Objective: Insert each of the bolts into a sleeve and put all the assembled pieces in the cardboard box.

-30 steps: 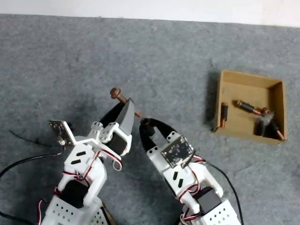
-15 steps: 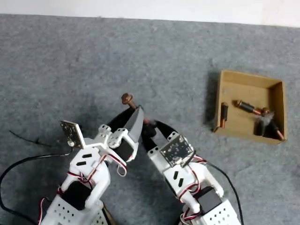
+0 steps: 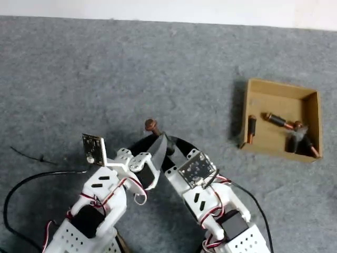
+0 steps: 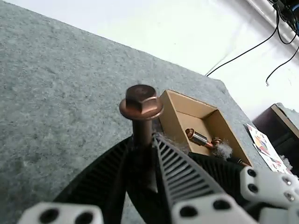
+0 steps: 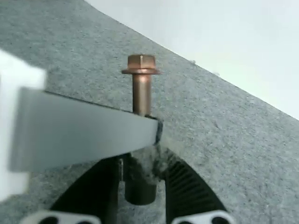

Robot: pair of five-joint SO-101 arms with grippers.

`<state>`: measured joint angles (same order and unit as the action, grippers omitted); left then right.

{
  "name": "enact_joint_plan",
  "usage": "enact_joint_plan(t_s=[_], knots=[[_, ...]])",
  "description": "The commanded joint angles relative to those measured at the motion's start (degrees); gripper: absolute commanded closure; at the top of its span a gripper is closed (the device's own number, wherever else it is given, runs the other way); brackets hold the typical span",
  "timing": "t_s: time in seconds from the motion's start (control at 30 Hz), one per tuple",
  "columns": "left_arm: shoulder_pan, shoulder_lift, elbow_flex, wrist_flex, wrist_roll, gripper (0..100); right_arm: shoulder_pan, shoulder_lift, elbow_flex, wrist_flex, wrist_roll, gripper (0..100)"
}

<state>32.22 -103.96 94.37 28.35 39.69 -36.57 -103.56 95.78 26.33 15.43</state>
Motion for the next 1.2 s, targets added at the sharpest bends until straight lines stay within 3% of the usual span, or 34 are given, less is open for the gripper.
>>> enact_joint_plan(t_s=[0.0, 0.17, 0.27, 0.37, 0.53, 0.6, 0.83, 1.0, 1.17], knots=[[1.9, -0.7, -0.1, 0.6, -0.4, 95, 1.2, -0.7, 7.5, -0.4, 0.3, 99.4], [3.7, -0.7, 1.0, 3.3, -4.2, 66, 1.2, -0.7, 7.5, -0.4, 0.3, 99.4], [3.6, -0.7, 1.0, 4.3, -3.6, 56, 1.2, -0.6, 7.5, -0.4, 0.3, 99.4], [-2.9, -0.8, -0.7, 3.0, 2.6, 59, 2.2, -0.6, 7.5, -0.4, 0.3, 99.4], [-21.6, -0.7, -3.8, -2.2, 18.1, 65, 4.9, -1.1, 7.5, -1.0, 0.1, 99.4], [-25.9, -0.7, -2.5, -5.1, 20.1, 69, 6.7, -1.1, 7.6, -2.5, 0.0, 99.4], [-27.3, -0.7, 1.5, -10.7, 18.8, 84, 20.4, -1.1, 7.6, -8.4, -0.4, 99.4], [-27.3, -0.7, 2.4, -10.8, 11.6, 94, 38.6, -0.6, 3.4, -8.6, -16.6, 99.4], [-27.3, -0.7, 2.8, -10.6, 10.6, 99, 48.0, 1.5, -2.9, -8.6, -17.3, 99.4]])
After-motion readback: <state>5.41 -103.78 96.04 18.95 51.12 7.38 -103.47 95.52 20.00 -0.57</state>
